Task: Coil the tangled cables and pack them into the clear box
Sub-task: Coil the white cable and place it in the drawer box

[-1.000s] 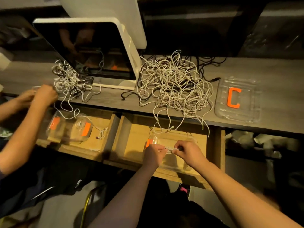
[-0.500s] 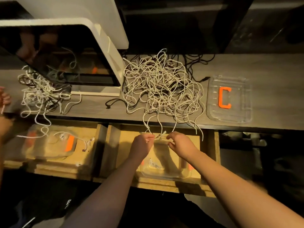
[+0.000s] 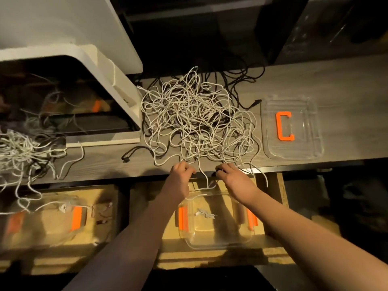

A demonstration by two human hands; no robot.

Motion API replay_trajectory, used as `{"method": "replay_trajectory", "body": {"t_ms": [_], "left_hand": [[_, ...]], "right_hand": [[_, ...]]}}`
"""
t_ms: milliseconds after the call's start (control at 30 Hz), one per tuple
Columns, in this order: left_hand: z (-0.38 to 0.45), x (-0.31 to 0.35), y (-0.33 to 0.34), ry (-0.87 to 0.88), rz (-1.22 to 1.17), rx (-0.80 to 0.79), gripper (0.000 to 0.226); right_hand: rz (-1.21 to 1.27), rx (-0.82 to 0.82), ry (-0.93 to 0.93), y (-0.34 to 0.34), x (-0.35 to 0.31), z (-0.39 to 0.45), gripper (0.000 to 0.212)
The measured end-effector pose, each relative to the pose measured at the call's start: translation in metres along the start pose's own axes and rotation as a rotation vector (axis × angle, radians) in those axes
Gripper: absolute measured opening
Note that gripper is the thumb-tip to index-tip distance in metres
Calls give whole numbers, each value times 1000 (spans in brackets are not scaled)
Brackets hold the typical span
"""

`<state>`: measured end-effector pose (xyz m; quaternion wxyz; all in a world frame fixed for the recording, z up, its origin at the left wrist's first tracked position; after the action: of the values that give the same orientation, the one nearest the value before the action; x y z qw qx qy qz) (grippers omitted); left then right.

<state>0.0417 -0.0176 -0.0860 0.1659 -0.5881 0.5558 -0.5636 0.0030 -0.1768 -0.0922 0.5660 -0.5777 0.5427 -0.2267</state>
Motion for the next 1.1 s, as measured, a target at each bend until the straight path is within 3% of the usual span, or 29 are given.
{"method": "replay_trajectory", "body": {"t_ms": [133, 267, 400, 600, 700, 800, 933, 1100], "left_hand": [[7, -14, -3, -15, 45, 23, 51], [9, -19, -9, 27, -75, 40, 15], [-2, -11, -10, 2, -177, 112, 9], [0, 5, -33, 3, -364, 253, 7], [5, -1, -40, -224, -563, 265, 9], [3, -1, -67, -379, -695, 389, 12], [-11, 8, -112, -367, -819, 534, 2], [-23, 38, -170, -306, -940, 706, 13]], "right_hand": [[71, 103, 32, -13, 0, 23, 27], [371, 299, 252, -39, 14, 31, 8], [598, 450, 391, -66, 20, 23, 9], [753, 551, 371, -114, 17, 18, 8], [871, 674, 383, -142, 23, 5, 4], [1033, 779, 374, -172, 29, -5, 3], [1088, 885, 348, -206, 31, -17, 9], [1097, 913, 320, -236, 30, -27, 24]]}}
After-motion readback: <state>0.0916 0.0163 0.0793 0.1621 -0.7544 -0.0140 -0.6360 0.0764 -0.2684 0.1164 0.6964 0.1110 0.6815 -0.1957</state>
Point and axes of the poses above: each hand's wrist, its own z-axis towards the middle knuckle, its own y-axis out of the palm, x = y × z, the point moved 8 cm from there along z, towards the middle knuckle, and after that the axes turned 2 degrees about -y, right-handed, at the moved point
